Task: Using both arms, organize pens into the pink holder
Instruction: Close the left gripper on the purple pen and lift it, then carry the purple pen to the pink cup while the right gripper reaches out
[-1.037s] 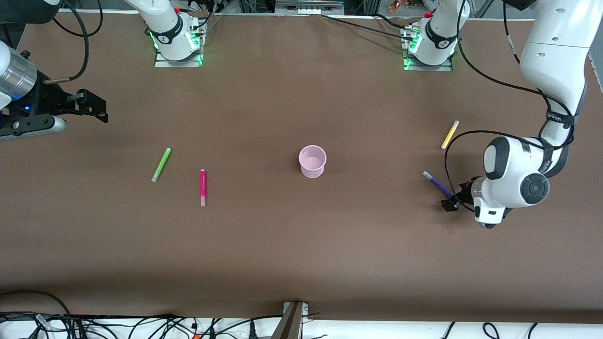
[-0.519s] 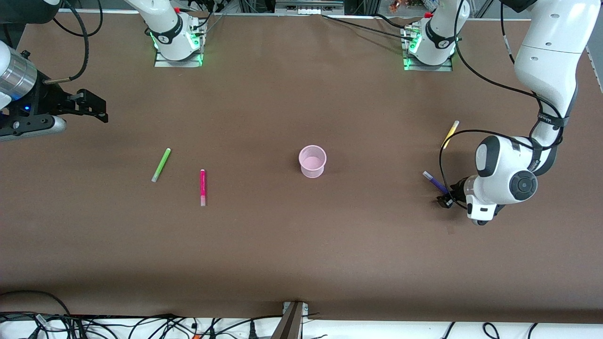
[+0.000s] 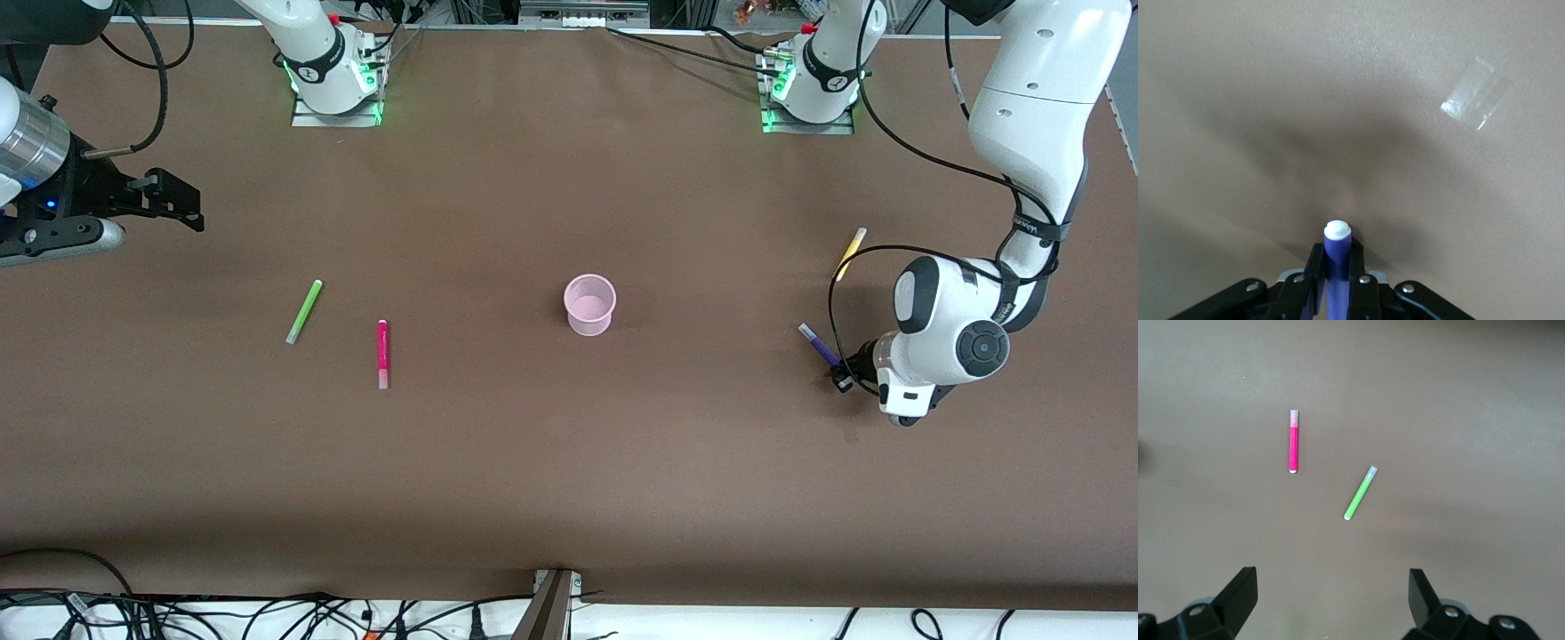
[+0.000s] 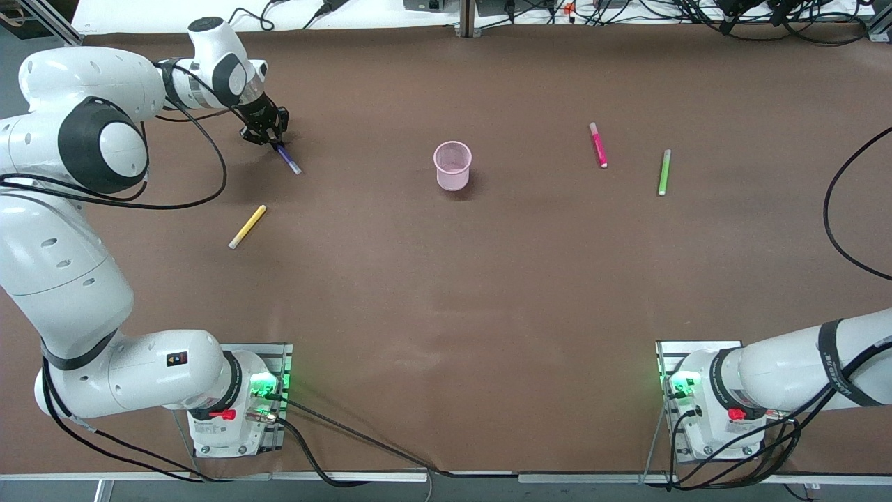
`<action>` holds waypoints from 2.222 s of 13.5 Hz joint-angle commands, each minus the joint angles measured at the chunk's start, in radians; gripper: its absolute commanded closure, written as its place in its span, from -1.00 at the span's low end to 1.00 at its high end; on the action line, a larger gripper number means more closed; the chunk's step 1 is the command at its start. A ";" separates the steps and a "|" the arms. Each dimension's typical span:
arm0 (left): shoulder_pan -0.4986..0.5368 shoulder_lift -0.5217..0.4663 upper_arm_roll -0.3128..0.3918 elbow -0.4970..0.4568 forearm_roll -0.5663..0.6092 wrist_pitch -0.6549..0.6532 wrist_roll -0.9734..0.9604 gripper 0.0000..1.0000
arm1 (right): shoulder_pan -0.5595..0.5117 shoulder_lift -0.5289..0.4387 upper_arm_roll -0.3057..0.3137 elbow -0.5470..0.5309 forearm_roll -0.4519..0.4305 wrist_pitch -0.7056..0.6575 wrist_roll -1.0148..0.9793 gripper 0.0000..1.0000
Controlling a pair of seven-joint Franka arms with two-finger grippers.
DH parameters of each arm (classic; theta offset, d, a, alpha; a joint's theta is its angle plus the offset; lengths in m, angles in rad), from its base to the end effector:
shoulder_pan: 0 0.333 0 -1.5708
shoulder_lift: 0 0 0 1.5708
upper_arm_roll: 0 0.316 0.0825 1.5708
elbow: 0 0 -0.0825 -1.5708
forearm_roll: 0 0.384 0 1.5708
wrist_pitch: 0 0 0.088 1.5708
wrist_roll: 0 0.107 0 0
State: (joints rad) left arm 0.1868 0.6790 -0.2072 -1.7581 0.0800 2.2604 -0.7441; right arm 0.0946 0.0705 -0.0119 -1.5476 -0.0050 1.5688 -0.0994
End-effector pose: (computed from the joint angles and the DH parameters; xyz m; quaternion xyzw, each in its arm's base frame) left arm 0.6441 -0.0026 0.1750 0.9353 0.3425 -0.0884 0.0051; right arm 0.5727 0.0472 0.5955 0.9955 0.0910 -0.0247 0.0027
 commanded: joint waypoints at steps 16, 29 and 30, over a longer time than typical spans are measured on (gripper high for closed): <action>-0.297 -0.142 -0.228 0.305 0.291 -0.211 -0.866 1.00 | -0.009 -0.005 0.004 0.010 -0.009 -0.001 -0.013 -1.00; -0.662 -0.088 -0.222 0.293 0.784 -0.458 -1.506 1.00 | 0.050 0.170 0.007 -0.017 0.002 0.060 0.003 -1.00; -0.681 -0.078 -0.221 0.293 0.784 -0.488 -1.552 1.00 | 0.054 0.172 0.007 -0.060 0.007 0.123 0.003 -1.00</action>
State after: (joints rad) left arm -0.4452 0.5819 -0.4430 -1.4803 0.8279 1.8322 -2.2153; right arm 0.1384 0.2377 -0.0045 -1.5612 -0.0038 1.6186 -0.0991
